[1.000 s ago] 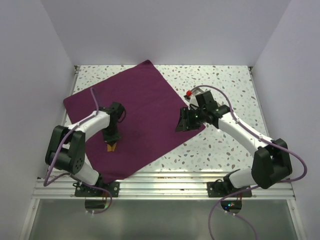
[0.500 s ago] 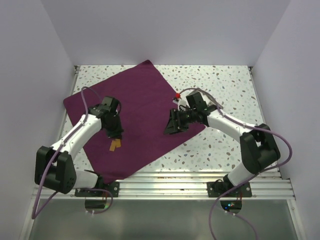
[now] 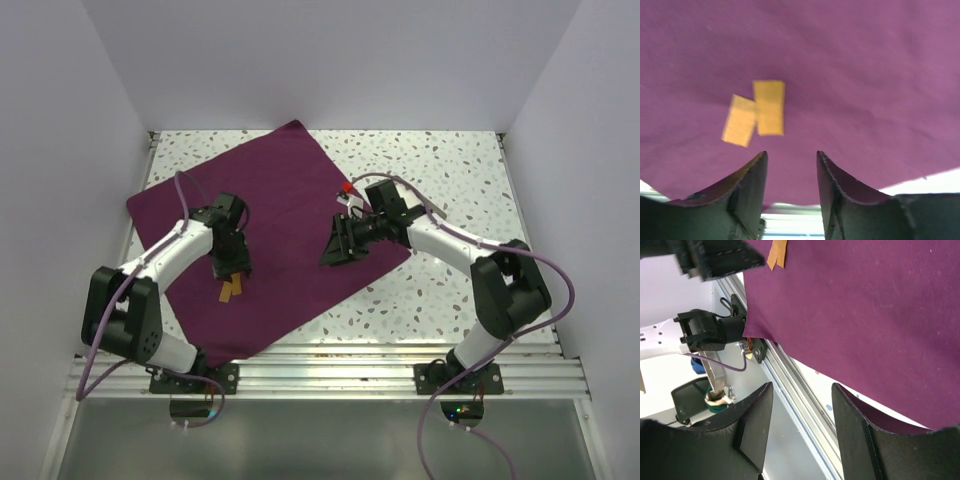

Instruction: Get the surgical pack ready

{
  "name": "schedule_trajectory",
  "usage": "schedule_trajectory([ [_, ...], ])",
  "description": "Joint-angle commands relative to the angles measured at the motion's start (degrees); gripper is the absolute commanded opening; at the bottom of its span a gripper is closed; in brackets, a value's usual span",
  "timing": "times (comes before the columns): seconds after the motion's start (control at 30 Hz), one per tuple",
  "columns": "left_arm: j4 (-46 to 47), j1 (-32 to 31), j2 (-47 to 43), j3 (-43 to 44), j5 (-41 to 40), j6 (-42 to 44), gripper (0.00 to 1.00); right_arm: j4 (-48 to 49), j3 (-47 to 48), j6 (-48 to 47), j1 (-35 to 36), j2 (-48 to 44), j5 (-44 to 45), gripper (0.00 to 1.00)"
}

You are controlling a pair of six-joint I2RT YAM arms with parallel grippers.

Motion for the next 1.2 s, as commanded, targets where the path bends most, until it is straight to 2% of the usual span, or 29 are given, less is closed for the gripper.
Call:
schedule_trajectory([
  [0.0, 1.81, -0.43, 4.14, 3.94, -7.01, 2.01, 0.49, -1.16, -0.91, -0.89, 0.02, -2.67, 1.15, 0.54],
  [0.1, 1.90, -1.39, 7.57, 5.44, -9.22, 2.54, 0.49, -1.16, -2.49, -0.89, -0.07, -3.29, 1.50, 0.53],
  [0.23, 2.07, -2.27, 11.97, 6.24, -11.24, 2.54, 0.45, -1.42, -3.37, -1.24, -0.07, -3.73, 1.59, 0.53],
  [0.47, 1.72, -3.50, 15.49, 7.03, -12.56, 2.37, 0.31, -1.25, -3.11, -1.42, -0.07, -3.03, 1.16, 0.53],
  [1.17, 1.37, -4.91, 17.77, 4.57, -13.35, 2.10, 0.28, 0.42, -4.52, -1.07, -0.07, -2.58, 0.54, 0.51],
])
